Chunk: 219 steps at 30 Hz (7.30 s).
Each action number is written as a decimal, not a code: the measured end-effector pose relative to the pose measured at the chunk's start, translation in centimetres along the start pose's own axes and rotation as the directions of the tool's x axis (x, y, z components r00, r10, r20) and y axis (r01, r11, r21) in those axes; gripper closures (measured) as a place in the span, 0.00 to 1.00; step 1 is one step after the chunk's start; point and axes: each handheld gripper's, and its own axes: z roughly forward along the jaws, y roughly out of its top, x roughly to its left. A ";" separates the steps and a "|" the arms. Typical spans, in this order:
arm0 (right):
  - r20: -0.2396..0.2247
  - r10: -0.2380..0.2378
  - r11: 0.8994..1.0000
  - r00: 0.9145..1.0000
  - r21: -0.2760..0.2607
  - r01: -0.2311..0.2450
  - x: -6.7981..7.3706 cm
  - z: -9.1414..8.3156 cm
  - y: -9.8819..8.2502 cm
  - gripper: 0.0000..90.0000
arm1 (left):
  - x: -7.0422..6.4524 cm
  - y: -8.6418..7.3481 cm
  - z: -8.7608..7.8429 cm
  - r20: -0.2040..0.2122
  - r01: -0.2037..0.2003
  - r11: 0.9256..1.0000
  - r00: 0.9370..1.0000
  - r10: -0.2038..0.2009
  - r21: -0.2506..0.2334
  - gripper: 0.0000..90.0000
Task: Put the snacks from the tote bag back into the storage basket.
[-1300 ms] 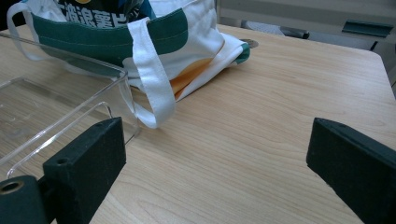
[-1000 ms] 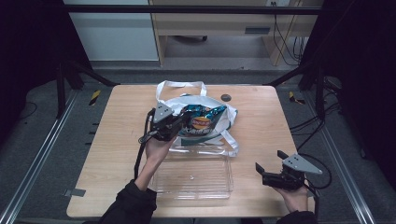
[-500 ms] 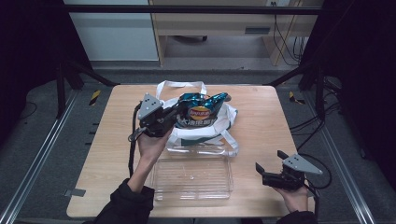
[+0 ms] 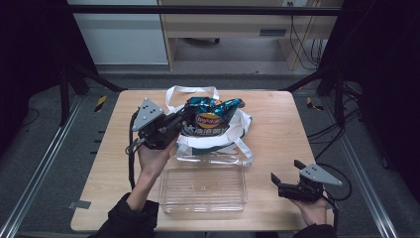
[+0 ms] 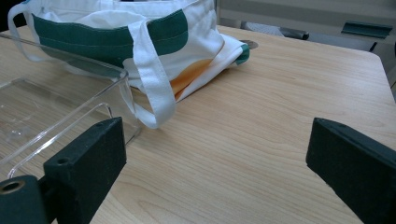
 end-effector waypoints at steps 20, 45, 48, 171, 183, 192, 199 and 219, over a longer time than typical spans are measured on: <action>0.001 0.002 1.000 1.000 0.000 -0.002 0.0 -0.1 0.0 0.06 | -1.8 -1.4 -4.3 0.050 -0.008 1.000 0.999 0.010 -0.030 0.99; 0.003 0.005 1.000 1.000 -0.003 -0.004 0.0 -0.1 0.0 0.06 | -2.8 -6.5 -6.2 0.070 -0.013 0.998 0.998 0.008 0.067 0.99; 0.003 0.005 1.000 1.000 -0.003 -0.005 0.0 -0.2 0.0 0.06 | -2.9 -7.2 -6.3 0.077 -0.019 0.997 0.997 0.013 0.081 0.99; 0.007 0.001 1.000 1.000 0.020 -0.001 -0.2 0.2 -0.1 0.06 | -1.6 -10.8 -4.5 -0.032 0.136 0.971 0.991 -0.132 0.198 0.98; 0.007 -0.001 1.000 1.000 0.024 0.000 -0.1 0.3 -0.1 0.06 | 0.0 -11.1 -3.1 -0.043 0.125 0.973 0.992 -0.119 0.193 0.93; 0.006 0.002 1.000 1.000 0.021 -0.002 -0.1 0.2 -0.1 0.06 | 0.5 -11.3 -2.7 -0.021 0.121 0.974 0.993 -0.119 0.192 0.74; 0.003 0.001 1.000 1.000 0.019 -0.001 -0.1 0.2 -0.1 0.06 | 0.2 -11.1 -3.0 -0.013 0.075 0.977 0.997 -0.074 0.201 0.52; 0.002 0.004 1.000 1.000 0.008 -0.004 0.0 -0.1 0.0 0.06 | 2.6 -11.7 -6.6 -0.041 -0.006 0.966 0.999 0.017 0.260 0.27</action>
